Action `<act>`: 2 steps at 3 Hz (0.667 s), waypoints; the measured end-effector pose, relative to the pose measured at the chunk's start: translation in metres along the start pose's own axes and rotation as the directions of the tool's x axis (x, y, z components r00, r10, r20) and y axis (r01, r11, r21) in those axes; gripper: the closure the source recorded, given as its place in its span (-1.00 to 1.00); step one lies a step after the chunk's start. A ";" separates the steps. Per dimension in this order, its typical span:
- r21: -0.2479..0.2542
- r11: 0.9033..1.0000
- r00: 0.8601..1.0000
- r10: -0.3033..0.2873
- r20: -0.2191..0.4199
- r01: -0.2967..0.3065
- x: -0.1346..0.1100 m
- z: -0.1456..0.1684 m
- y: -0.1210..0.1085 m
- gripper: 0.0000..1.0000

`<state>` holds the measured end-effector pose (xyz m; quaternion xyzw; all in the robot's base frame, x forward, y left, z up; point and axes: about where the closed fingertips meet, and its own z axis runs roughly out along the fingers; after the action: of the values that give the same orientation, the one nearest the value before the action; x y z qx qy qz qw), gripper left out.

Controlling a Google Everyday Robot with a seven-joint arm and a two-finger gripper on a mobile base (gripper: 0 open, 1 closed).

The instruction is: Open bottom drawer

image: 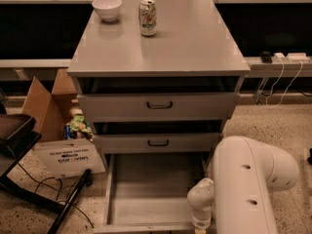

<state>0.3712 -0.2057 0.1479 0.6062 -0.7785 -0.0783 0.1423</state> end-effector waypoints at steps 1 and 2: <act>0.000 1.000 1.000 0.000 0.000 0.000 0.000 0.000 0.000 -0.16; 0.000 1.000 1.000 0.000 0.000 0.000 0.000 0.000 0.000 -0.62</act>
Offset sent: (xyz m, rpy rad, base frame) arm 0.0000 0.0000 0.0000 0.0000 0.0000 0.0000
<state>0.3713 -0.2058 0.1479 0.6062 -0.7785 -0.0783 0.1423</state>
